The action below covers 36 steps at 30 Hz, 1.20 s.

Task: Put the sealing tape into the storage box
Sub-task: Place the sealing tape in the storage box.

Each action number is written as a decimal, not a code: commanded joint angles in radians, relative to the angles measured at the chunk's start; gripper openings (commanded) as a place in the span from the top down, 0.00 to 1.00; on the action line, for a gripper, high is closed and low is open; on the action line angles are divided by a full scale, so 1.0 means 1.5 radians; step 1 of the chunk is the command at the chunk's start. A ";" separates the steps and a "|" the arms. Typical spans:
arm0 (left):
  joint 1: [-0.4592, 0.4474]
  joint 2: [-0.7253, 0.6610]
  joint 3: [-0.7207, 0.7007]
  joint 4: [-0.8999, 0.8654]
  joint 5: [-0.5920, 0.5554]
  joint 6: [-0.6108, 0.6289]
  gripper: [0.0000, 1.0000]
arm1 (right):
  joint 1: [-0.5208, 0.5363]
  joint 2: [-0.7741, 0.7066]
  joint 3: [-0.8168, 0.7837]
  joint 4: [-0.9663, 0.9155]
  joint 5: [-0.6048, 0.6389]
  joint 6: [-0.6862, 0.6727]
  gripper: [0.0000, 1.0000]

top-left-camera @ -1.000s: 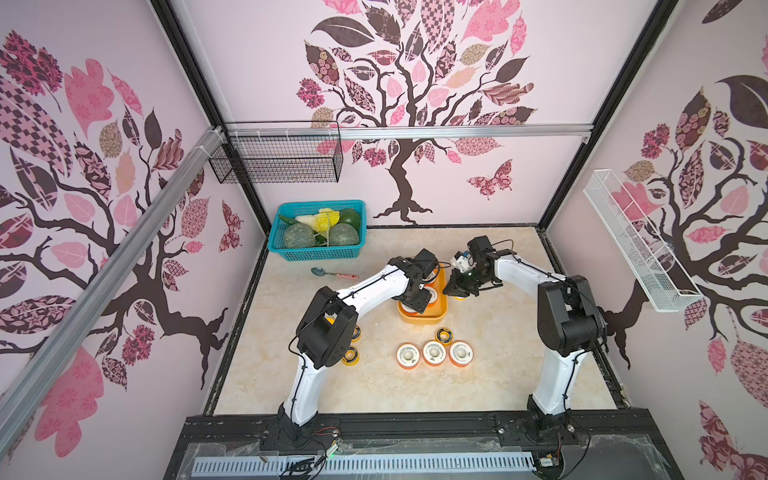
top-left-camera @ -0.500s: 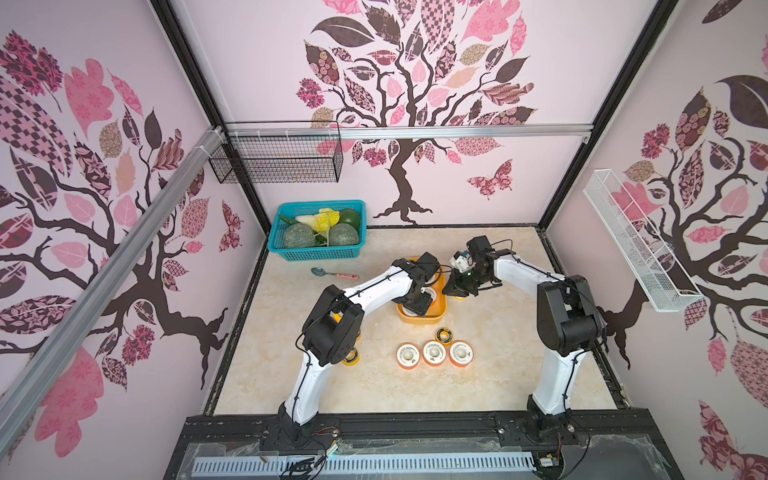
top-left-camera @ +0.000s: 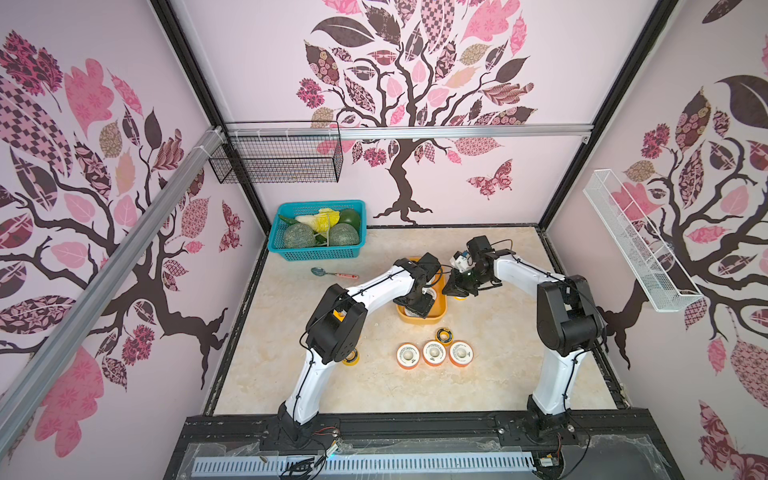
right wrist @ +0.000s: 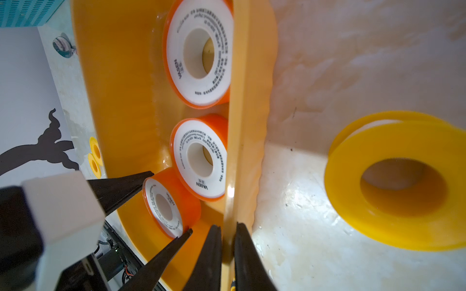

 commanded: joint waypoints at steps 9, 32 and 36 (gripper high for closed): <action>-0.002 0.025 0.025 0.003 0.036 -0.001 0.33 | 0.003 0.018 0.025 -0.006 -0.009 -0.001 0.85; -0.002 0.022 0.012 0.044 0.090 -0.016 0.17 | 0.004 0.017 0.026 -0.009 -0.009 -0.001 0.85; 0.000 0.017 0.003 0.058 0.099 -0.023 0.15 | 0.004 0.016 0.026 -0.009 -0.007 -0.002 0.85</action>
